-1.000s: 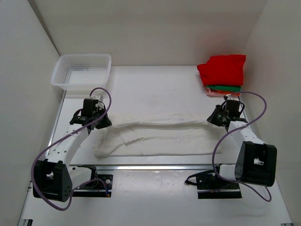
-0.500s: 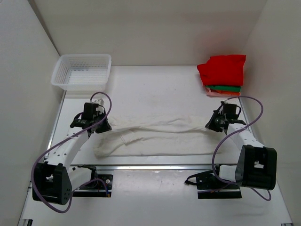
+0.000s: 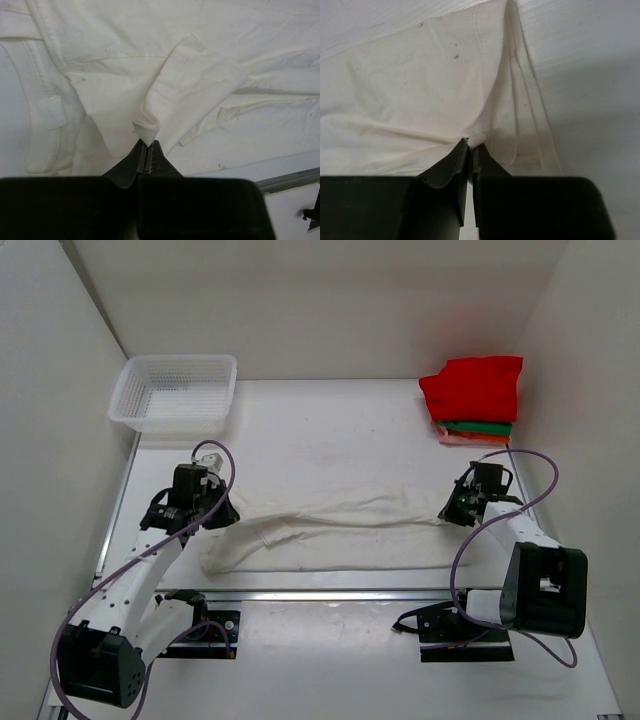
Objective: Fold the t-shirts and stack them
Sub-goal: Fold the other side of the tshirt into a rectangle
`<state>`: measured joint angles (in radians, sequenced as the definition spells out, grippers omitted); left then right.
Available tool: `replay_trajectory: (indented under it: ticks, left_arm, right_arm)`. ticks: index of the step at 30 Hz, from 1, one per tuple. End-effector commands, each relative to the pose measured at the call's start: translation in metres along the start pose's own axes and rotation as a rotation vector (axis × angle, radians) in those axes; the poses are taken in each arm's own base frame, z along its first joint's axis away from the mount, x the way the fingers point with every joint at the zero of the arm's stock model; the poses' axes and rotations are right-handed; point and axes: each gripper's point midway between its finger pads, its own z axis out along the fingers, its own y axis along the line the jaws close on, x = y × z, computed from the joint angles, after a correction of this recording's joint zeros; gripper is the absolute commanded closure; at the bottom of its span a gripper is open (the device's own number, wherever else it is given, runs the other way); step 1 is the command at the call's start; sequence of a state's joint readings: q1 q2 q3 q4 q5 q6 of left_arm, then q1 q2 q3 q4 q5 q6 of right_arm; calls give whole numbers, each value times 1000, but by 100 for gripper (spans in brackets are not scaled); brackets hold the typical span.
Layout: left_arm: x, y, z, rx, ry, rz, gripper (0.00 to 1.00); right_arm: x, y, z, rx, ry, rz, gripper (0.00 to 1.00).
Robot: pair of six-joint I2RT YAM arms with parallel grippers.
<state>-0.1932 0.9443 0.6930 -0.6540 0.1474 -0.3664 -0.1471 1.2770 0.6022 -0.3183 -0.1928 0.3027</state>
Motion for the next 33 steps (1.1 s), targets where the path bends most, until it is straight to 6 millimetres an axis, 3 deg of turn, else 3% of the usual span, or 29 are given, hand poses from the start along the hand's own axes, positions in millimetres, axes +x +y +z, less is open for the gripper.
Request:
replay_trajectory:
  ticks: [1,8,13,15,17,18,22,25,27,29,33]
  left_arm:
    - [16,-3,-5,16,43,13,100]
    - [40,4,-3,6,96,11,100]
    - [44,16,-4,-60,105,-6,100]
    - [32,19,-5,-77,78,-17,99]
    - [16,25,-10,-116,33,-15,80]
    - [6,24,-13,-119,15,-13,70]
    - [-31,20,-26,-144,-58,-10,63]
    - [-41,-7,-31,-49,-81,-23,59]
    - [-37,-23,-30,33,-68,-33,57]
    - [-29,-35,-19,81,-39,-42,55]
    - [23,-48,24,88,100,-59,51]
  right_arm:
    - [-8,-1,0,12,-15,-25,100]
    - [-8,-5,0,30,-14,-8,99]
    - [-7,-15,-2,83,16,-4,99]
    - [-10,-20,-8,121,22,13,88]
    - [-19,-23,-16,156,-6,27,73]
    - [-29,-23,-22,173,-42,4,72]
    - [-60,-28,-43,228,-157,-2,68]
    - [-71,-20,-44,191,-176,-25,71]
    - [-76,-7,-39,154,-189,-67,71]
    - [-70,6,-26,90,-151,-110,71]
    - [-58,33,-3,16,-58,-153,71]
